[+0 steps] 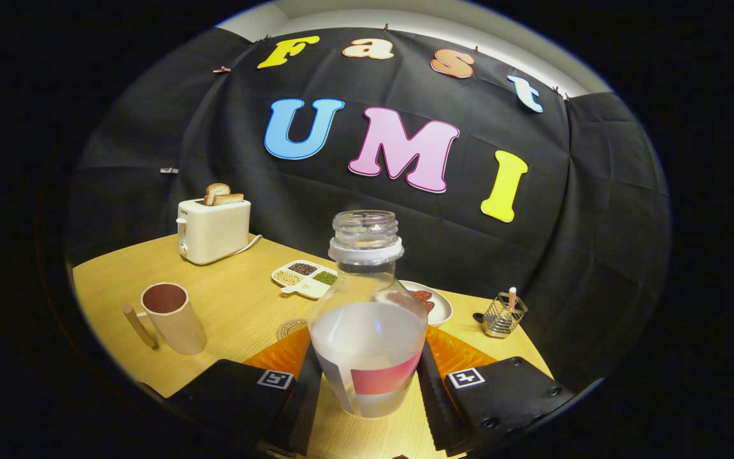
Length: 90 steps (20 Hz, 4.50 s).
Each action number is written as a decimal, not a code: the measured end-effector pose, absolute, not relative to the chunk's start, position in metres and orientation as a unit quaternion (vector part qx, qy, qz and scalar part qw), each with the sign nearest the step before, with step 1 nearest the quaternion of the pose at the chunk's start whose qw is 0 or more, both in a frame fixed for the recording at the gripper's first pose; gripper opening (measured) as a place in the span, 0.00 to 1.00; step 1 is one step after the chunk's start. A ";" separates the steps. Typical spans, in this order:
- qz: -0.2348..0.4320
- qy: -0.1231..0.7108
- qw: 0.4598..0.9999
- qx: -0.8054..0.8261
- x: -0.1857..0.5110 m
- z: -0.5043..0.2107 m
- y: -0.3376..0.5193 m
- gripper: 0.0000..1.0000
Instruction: Take the bottle from table, then pour the juice into the cup, finally place the bottle on the coaster
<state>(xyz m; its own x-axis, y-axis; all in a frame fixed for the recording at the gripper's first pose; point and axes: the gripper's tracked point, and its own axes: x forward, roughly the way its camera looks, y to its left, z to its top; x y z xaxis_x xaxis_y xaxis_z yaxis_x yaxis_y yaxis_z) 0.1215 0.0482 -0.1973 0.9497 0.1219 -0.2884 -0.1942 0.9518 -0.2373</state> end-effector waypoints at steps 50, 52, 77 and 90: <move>0.180 0.092 0.699 -0.686 0.131 -0.260 0.199 0.72; 0.185 0.082 0.681 -0.704 0.131 -0.260 0.204 0.72; 0.217 0.024 0.558 -0.801 0.146 -0.261 0.219 0.72; 0.226 -0.021 0.507 -0.832 0.161 -0.239 0.222 0.72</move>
<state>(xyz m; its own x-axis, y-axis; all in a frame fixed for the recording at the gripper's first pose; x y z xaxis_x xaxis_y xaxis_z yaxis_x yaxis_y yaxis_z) 0.1613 0.2220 -0.2388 0.8974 0.2636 -0.3538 -0.1935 -0.4856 -0.8525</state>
